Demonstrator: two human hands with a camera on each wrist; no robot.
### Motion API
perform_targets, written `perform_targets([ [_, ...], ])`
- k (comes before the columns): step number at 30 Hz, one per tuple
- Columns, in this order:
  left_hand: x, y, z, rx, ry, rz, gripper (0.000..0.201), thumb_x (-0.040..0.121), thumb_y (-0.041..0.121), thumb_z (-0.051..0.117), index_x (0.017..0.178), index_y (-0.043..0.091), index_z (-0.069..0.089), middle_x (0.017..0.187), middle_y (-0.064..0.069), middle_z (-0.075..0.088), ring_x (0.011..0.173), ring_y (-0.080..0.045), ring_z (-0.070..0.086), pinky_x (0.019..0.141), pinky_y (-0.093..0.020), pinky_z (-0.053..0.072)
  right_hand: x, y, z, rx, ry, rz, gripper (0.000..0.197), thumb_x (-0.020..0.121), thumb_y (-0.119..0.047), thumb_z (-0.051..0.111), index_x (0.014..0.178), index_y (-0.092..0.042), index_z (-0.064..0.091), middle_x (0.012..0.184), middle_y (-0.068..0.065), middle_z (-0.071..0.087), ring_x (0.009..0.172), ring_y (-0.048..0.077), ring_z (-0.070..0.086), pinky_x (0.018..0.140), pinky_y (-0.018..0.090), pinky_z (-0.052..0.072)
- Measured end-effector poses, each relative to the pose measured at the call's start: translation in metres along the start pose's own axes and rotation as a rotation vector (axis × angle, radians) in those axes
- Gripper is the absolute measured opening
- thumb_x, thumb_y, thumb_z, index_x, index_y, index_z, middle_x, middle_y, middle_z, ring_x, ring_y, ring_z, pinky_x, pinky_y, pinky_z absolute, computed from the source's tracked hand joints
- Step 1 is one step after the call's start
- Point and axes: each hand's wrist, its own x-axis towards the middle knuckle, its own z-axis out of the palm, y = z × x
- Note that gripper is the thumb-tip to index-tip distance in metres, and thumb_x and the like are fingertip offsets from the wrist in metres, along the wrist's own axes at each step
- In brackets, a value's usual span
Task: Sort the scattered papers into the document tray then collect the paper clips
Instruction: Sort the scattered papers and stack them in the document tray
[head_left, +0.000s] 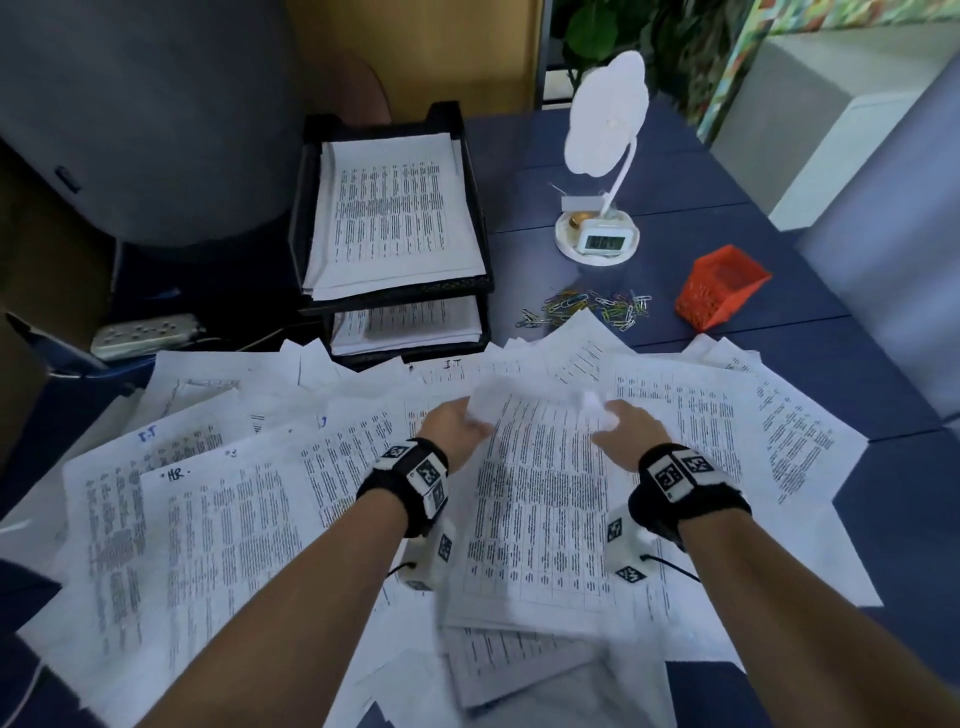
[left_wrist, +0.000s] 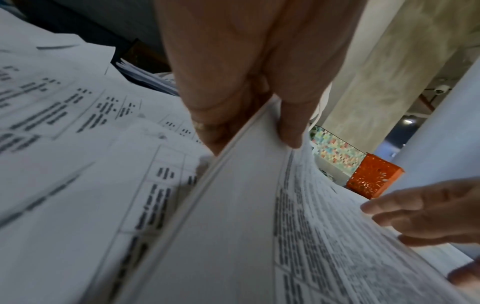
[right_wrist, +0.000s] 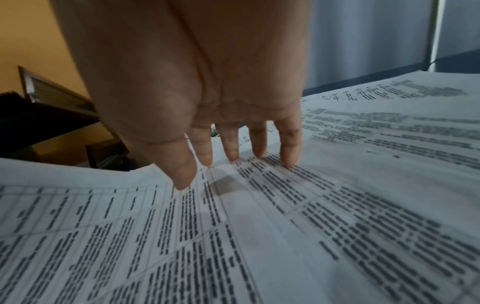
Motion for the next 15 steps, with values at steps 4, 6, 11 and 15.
perform_targets([
  [4,-0.009,0.005,-0.020,-0.252,0.086,0.041,0.036,0.093,0.023,0.058,0.127,0.013,0.055,0.118,-0.003,0.062,0.103,-0.020,0.058,0.081,-0.026,0.050,-0.005,0.003,-0.007,0.511,0.262,0.038,0.082,0.078,-0.044,0.072,0.143,-0.015,0.029,0.135,0.014,0.047,0.122,0.033,0.048,0.098,0.047,0.044],
  [6,-0.011,0.009,-0.035,-0.399,0.176,0.072,0.034,0.091,0.024,0.061,0.124,0.014,0.058,0.116,-0.005,0.064,0.105,-0.023,0.060,0.087,-0.034,0.050,-0.010,-0.002,-0.013,0.767,0.187,-0.020,0.080,0.076,-0.043,0.075,0.139,-0.015,0.035,0.125,0.010,0.053,0.112,0.026,0.053,0.092,0.042,0.046],
  [11,-0.008,0.017,-0.060,-0.705,0.162,0.182,0.026,0.087,0.018,0.065,0.108,0.028,0.053,0.113,-0.007,0.065,0.103,-0.027,0.062,0.091,-0.048,0.051,-0.012,-0.024,-0.016,0.834,-0.101,-0.125,0.032,0.090,-0.019,0.064,0.115,-0.002,0.054,0.120,-0.001,0.061,0.112,0.019,0.056,0.108,0.042,0.034],
  [15,-0.002,-0.003,-0.056,-0.491,0.138,0.017,0.043,0.088,0.045,0.058,0.121,0.020,0.046,0.124,-0.008,0.057,0.109,-0.027,0.058,0.099,-0.050,0.046,0.000,-0.019,-0.012,0.596,-0.168,-0.062,0.056,0.087,-0.027,0.064,0.137,-0.008,0.046,0.138,0.008,0.051,0.125,0.028,0.049,0.108,0.046,0.036],
])
